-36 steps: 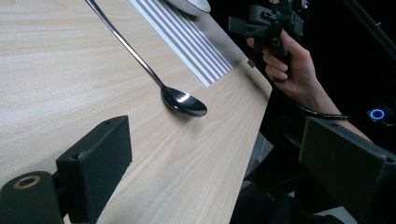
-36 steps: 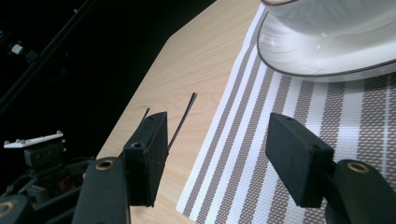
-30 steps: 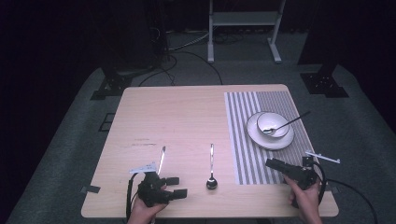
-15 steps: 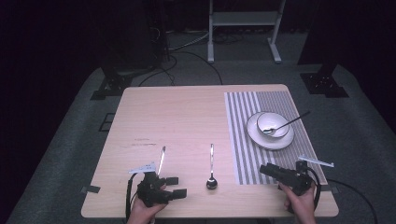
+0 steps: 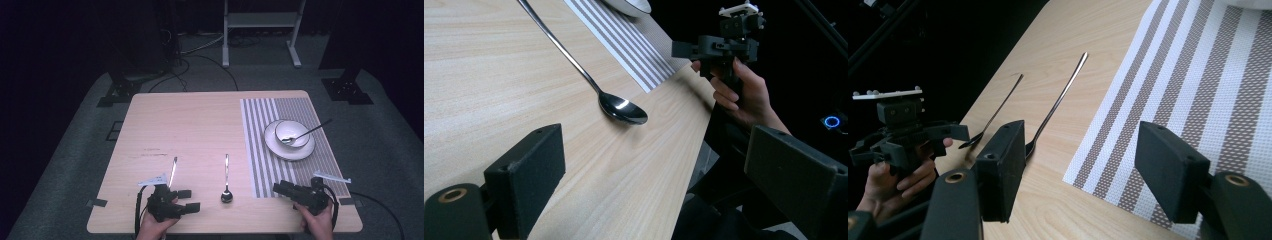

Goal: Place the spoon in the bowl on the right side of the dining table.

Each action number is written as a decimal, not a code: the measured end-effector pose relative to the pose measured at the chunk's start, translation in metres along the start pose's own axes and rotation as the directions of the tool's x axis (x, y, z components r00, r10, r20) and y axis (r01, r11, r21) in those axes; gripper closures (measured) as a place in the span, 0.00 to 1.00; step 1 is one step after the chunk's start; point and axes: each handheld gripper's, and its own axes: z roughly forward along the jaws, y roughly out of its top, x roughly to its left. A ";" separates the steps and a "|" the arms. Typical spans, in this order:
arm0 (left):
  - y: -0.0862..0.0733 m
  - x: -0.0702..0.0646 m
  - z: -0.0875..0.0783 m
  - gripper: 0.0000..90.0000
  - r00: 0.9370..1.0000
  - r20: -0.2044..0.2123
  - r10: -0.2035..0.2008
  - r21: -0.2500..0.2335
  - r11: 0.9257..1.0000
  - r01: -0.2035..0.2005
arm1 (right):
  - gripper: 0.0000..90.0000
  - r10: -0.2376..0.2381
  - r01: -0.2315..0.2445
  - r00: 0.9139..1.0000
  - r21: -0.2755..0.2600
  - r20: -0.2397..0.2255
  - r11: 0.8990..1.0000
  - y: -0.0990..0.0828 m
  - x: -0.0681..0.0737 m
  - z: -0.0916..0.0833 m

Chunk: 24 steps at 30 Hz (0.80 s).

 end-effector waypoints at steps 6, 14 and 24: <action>0.000 0.000 -0.001 0.09 1.000 0.001 0.000 -0.001 1.000 0.000 | 0.39 -0.014 0.014 1.000 0.008 -0.002 1.000 -0.004 0.004 0.002; 0.000 -0.001 -0.001 0.09 1.000 -0.001 0.004 0.001 1.000 -0.004 | 0.39 -0.019 0.019 1.000 0.022 -0.018 1.000 -0.009 0.008 0.003; 0.000 -0.002 -0.001 0.09 1.000 -0.001 0.006 -0.004 1.000 -0.006 | 0.38 -0.036 0.037 0.999 0.033 -0.021 0.999 -0.014 0.014 0.003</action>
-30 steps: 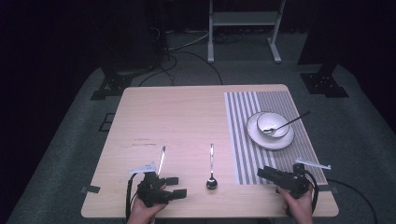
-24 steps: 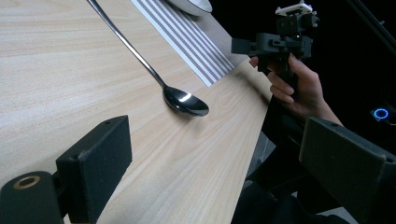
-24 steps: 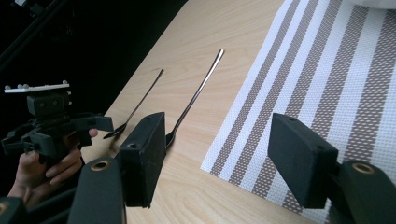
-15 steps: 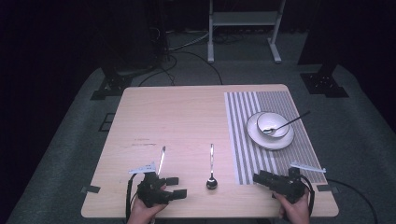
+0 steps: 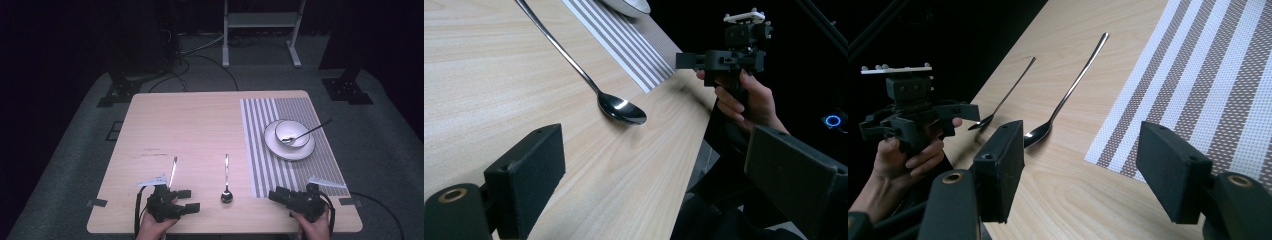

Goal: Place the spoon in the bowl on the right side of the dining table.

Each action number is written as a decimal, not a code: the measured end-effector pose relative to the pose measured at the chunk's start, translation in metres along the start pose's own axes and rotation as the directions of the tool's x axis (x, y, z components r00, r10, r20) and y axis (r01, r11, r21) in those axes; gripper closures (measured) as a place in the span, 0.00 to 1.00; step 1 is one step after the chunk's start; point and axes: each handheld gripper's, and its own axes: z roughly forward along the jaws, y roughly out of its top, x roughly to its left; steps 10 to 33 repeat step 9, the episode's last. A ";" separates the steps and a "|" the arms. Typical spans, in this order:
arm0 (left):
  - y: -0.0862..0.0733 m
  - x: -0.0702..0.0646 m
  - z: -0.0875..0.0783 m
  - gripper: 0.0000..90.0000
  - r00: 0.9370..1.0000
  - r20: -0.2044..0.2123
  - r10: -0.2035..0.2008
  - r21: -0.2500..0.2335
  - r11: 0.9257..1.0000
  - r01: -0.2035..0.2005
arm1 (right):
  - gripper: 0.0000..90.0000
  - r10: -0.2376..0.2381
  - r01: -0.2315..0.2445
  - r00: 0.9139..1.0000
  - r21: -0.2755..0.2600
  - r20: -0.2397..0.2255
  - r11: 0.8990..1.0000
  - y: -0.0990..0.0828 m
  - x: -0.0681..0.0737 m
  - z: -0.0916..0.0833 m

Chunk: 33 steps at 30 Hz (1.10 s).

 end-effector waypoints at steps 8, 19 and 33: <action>0.001 0.000 0.000 0.09 1.000 0.004 -0.003 -0.002 1.000 0.003 | 0.36 -0.002 0.001 1.000 -0.010 -0.016 1.000 -0.003 0.001 -0.002; 0.001 0.000 0.000 0.09 1.000 0.003 -0.001 -0.002 1.000 0.001 | 0.36 0.000 0.000 1.000 -0.010 -0.018 1.000 -0.004 0.001 -0.002; 0.001 0.000 0.000 0.09 1.000 0.003 -0.001 -0.002 1.000 0.001 | 0.36 0.000 0.000 1.000 -0.010 -0.018 1.000 -0.004 0.001 -0.002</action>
